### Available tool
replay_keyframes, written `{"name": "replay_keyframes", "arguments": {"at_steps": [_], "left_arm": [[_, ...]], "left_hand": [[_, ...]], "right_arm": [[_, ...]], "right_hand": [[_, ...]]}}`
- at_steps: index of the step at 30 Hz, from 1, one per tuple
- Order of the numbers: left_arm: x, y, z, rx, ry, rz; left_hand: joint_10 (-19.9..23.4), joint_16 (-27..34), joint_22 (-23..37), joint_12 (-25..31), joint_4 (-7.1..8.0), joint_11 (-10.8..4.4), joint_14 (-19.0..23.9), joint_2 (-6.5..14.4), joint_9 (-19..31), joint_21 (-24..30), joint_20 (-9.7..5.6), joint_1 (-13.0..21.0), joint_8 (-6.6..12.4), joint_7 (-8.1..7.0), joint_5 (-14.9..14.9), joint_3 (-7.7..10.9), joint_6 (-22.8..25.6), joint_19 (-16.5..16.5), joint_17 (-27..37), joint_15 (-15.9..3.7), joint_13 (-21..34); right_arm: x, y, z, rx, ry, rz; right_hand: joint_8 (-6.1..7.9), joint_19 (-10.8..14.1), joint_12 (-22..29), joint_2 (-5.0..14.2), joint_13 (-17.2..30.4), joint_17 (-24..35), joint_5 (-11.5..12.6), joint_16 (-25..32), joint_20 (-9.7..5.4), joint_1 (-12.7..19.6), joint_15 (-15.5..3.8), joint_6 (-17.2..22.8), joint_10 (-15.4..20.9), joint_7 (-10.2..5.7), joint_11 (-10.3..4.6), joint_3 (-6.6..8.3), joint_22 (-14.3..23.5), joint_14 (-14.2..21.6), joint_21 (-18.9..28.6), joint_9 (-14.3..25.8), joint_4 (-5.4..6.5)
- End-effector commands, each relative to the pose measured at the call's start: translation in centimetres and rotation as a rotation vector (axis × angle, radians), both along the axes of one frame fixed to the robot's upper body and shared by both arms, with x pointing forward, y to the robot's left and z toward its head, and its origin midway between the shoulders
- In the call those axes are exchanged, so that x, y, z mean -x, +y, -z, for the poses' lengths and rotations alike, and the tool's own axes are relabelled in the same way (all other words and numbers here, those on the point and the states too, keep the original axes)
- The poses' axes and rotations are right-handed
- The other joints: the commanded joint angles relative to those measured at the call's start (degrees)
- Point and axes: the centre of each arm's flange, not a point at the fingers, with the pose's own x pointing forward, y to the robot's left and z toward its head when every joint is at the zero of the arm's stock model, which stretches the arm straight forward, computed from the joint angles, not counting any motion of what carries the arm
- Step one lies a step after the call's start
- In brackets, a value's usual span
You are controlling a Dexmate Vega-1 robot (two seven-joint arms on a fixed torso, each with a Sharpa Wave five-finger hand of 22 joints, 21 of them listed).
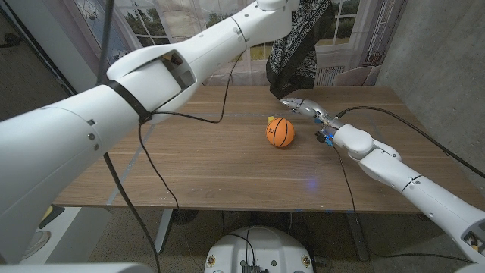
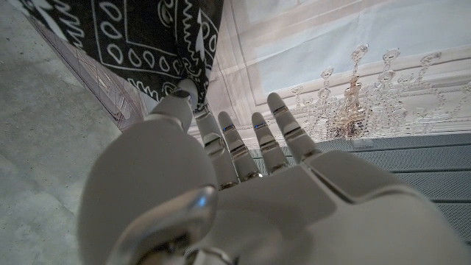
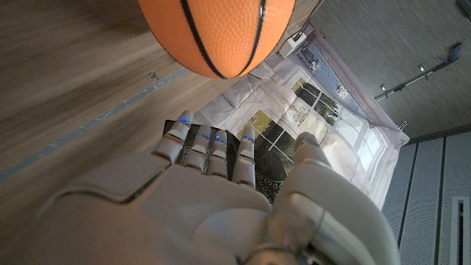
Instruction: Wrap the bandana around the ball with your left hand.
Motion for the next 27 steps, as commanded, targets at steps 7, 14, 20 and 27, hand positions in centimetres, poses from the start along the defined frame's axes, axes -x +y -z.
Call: {"name": "replay_keyframes", "arguments": {"at_steps": [7, 14, 20, 27], "left_arm": [[1.3, 0.2, 0.2, -0.003, 0.052, 0.094], [1.3, 0.6, 0.6, -0.002, 0.06, 0.095], [1.3, 0.8, 0.8, -0.006, 0.067, 0.102], [1.2, 0.8, 1.1, -0.009, 0.077, 0.116]], "left_hand": [[0.58, -0.16, 0.02, -0.16, 0.16, 0.04, 0.42, -0.84, 5.74, 0.53, -0.29, -0.14, 6.66, 1.14, 0.22, 0.75, 4.41, -0.25, 0.16, -5.88, 0.24], [0.67, -0.17, 0.01, -0.21, 0.19, 0.07, 0.45, -1.01, 5.89, 0.58, -0.35, -0.23, 6.72, 0.99, 0.22, 1.04, 4.37, -0.25, 0.18, -5.92, 0.25], [0.69, -0.2, -0.01, -0.28, 0.22, 0.04, 0.4, -1.13, 5.93, 0.6, -0.33, -0.33, 6.7, 1.09, 0.22, 1.35, 4.31, -0.32, 0.22, -5.89, 0.27], [0.74, -0.16, -0.02, -0.34, 0.25, -0.01, 0.54, -1.26, 5.87, 0.64, -0.32, -0.42, 6.67, 1.1, 0.22, 1.63, 4.38, -0.32, 0.23, -5.89, 0.28]], "right_arm": [[-3.5, 0.1, -0.2, -0.003, 0.088, 0.058], [-4.1, -0.2, 0.1, -0.023, 0.08, 0.112], [-4.5, -0.3, 0.3, -0.024, 0.079, 0.163], [-4.5, -0.2, 0.7, -0.104, 0.035, 0.226]], "right_hand": [[0.15, 1.98, 0.61, 0.52, 0.32, 1.03, 0.36, 2.06, 0.53, -0.06, -0.97, -2.29, 1.63, 0.17, -0.02, -0.42, 0.1, 3.75, 1.07, 0.2, -0.11], [0.24, 4.06, 1.34, 0.68, 0.52, 1.91, 0.35, 3.68, 0.53, 0.51, -1.92, -4.18, 3.79, 0.58, -0.03, -0.58, 0.18, 6.72, 1.84, 0.17, -0.62], [1.49, 5.17, 2.2, 0.14, 0.85, 2.51, 0.35, 4.48, 0.92, 0.87, -2.1, -2.07, 6.08, 2.18, 0.26, -1.05, 0.25, 8.1, 2.25, 0.21, -1.13], [1.85, 7.35, 2.99, -0.59, 1.29, 3.02, 0.44, 5.62, 1.6, 1.11, -2.61, -0.93, 7.76, 2.98, 0.19, -1.68, 0.28, 10.7, 3.06, 0.27, -1.55]]}}
